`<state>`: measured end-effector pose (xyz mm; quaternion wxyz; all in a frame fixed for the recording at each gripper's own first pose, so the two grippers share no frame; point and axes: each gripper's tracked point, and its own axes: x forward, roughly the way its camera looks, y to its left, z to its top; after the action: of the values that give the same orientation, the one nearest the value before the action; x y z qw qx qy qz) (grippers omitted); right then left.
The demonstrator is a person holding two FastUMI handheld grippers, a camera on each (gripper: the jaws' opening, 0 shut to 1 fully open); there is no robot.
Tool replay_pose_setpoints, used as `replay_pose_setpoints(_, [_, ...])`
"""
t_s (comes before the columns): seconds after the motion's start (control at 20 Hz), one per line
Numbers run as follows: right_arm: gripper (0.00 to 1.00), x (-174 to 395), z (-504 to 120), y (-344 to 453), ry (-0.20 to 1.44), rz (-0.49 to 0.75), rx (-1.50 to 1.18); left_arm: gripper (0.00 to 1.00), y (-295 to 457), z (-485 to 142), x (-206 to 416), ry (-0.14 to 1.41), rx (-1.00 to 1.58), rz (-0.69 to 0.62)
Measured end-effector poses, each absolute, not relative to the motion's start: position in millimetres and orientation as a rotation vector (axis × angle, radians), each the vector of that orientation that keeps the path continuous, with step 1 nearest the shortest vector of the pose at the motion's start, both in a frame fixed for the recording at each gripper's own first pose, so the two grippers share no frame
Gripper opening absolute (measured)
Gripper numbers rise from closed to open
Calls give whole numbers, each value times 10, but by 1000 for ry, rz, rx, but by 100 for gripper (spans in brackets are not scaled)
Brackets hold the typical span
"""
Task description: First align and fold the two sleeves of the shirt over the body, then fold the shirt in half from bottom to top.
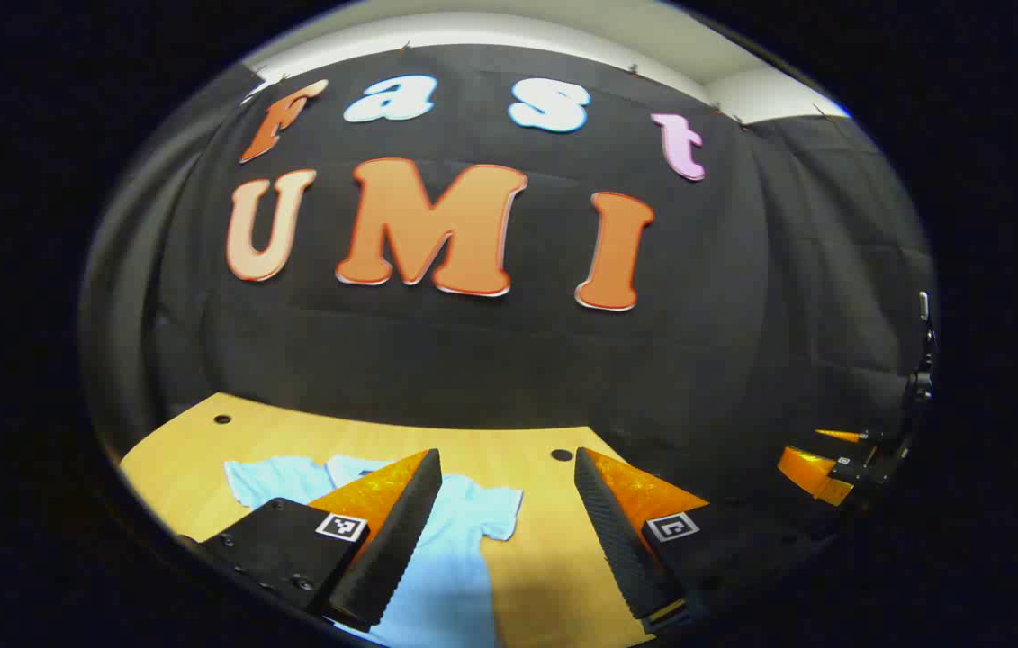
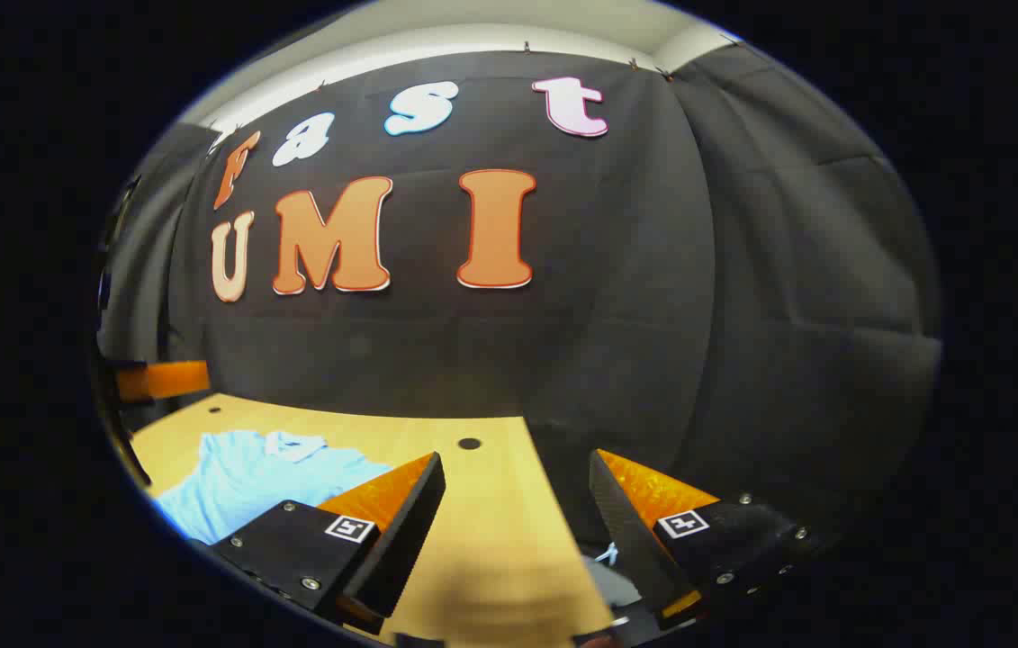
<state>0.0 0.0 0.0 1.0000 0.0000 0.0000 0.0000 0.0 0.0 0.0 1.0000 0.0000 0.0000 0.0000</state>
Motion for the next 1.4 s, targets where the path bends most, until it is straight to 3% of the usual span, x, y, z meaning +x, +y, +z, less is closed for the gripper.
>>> replay_pose_setpoints(0.45, [98,-86,439,1759,-8,45,230,96,2000,630,-496,-71,5,106])
replay_pose_setpoints(0.65, [98,-16,440,2113,-4,-52,274,96,2832,965,-528,-125,53,139])
replay_pose_setpoints(0.85, [98,58,387,2435,54,-69,238,96,3463,1094,-514,-140,44,201])
replay_pose_setpoints(1.4, [98,536,392,2564,121,-52,124,97,3859,970,-158,-82,43,264])
